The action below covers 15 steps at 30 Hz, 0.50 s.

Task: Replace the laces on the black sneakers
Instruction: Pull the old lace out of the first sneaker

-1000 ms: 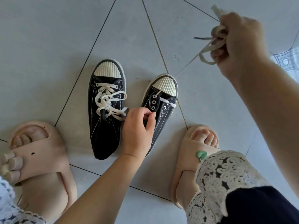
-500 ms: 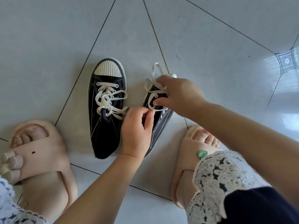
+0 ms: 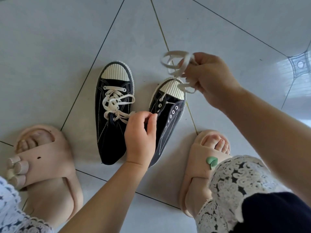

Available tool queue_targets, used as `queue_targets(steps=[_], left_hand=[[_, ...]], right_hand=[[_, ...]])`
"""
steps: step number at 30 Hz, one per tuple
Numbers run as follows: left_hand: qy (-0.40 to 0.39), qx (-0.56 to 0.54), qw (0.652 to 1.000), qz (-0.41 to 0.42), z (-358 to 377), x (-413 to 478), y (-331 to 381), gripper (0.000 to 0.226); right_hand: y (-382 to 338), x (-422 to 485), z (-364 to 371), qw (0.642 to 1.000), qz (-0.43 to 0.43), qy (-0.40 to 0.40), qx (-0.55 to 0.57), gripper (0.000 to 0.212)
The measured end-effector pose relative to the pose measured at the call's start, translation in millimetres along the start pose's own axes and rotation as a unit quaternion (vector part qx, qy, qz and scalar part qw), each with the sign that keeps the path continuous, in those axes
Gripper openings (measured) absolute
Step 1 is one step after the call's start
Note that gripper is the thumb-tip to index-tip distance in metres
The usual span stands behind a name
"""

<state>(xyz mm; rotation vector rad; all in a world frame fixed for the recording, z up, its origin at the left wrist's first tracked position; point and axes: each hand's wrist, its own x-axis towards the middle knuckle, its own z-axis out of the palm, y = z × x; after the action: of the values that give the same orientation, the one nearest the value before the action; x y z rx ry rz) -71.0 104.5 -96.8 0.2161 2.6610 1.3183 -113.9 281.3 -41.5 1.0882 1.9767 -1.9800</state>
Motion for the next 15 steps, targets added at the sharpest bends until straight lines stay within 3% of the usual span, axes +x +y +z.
queue_targets(steps=[4, 6, 9, 11, 15], left_hand=[[-0.001, -0.006, 1.0, -0.002, 1, 0, 0, 0.016], [-0.006, -0.005, 1.0, -0.003, 2, 0, -1, 0.016], [-0.025, -0.003, 1.0, 0.004, 1, 2, 0, 0.014], [-0.046, 0.001, 0.999, 0.007, -1, 3, 1, 0.014], [-0.083, 0.027, 0.996, 0.03, -10, 13, 5, 0.013]], right_hand=[[-17, -4, -30, 0.976, -0.021, 0.015, 0.218, 0.022], [-25, -3, -46, 0.971, -0.055, 0.014, 0.231, 0.025], [-17, -3, -54, 0.996, -0.062, 0.055, -0.011, 0.03], [1, 0, -51, 0.976, -0.066, 0.084, -0.188, 0.028], [31, 1, -46, 0.914, -0.057, 0.054, -0.397, 0.007]])
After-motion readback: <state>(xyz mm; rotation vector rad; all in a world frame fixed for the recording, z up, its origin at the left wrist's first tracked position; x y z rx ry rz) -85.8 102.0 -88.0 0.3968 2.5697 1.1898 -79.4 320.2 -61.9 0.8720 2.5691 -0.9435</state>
